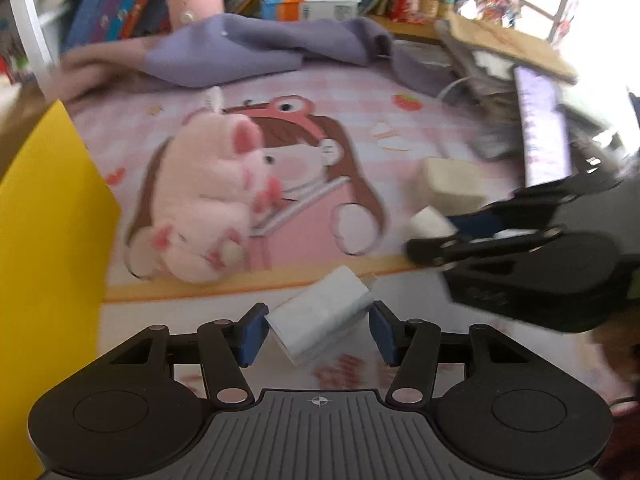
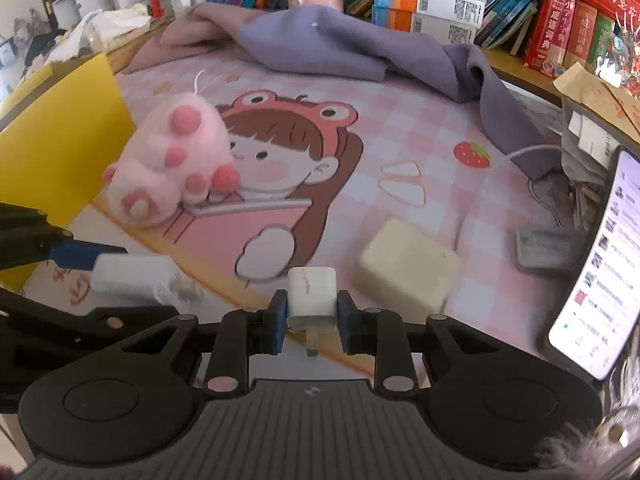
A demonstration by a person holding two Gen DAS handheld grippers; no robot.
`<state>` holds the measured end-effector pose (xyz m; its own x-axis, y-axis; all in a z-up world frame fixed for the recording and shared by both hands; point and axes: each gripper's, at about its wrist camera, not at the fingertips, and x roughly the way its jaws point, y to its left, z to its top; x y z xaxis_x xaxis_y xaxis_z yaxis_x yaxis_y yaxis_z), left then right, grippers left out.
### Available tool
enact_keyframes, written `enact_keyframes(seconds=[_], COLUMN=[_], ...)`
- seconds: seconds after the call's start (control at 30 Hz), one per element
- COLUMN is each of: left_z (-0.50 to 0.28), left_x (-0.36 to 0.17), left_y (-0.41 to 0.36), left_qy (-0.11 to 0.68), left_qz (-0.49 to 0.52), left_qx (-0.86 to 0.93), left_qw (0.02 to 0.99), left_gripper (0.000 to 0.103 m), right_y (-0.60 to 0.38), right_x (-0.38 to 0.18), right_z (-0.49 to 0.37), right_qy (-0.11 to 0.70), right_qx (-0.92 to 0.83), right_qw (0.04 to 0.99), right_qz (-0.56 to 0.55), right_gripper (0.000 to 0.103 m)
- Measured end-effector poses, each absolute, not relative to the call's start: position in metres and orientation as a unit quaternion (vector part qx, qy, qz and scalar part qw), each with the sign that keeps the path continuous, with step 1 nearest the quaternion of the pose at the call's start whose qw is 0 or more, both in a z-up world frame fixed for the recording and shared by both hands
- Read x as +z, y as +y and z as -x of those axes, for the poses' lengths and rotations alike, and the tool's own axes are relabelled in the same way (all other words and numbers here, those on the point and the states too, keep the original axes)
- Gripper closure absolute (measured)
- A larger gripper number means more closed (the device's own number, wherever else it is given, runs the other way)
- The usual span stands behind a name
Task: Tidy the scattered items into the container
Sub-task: 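Grasp the small white charger with the right tool while the left tool grasps the white power bank, then lift the charger and power bank and carry them toward the yellow box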
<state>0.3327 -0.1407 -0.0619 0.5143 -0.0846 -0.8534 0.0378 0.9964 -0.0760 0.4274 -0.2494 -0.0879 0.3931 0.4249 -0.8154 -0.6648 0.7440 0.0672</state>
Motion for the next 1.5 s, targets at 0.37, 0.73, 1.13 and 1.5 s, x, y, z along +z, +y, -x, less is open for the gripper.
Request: enact_keyframes(seconds=[0.37,0.73,1.13,1.5], left_z=[-0.344,-0.343,-0.314,-0.264], left_x=[-0.073,-0.080,-0.039,0.000], left_y=[-0.160,-0.151,-0.136,-0.136], left_qy=[0.480,0.486,0.471,0.440], left_qz=[-0.071,-0.035,0.009,0.024], left_qx=[-0.044,-0.043,-0.039,-0.063], left_qw=[0.873,0.872,0.881,0.895], left_gripper=[0.046,0.078,0.078,0.078], right_y=[-0.249,-0.246,-0.258,-0.278], right_x=[-0.090,-0.091,-0.063,-0.022], right_z=[-0.425,-0.419,-0.397,-0.347], right_qy=[0.437,0.423,0.407,0.381], right_qx=[0.336,0.339,0.344,0.355], right_qw=[0.822,0.824,0.835,0.846], right_qz=[0.142,0.166,0.137,0.112], right_gripper=[0.077,0.076,0.079,0.079])
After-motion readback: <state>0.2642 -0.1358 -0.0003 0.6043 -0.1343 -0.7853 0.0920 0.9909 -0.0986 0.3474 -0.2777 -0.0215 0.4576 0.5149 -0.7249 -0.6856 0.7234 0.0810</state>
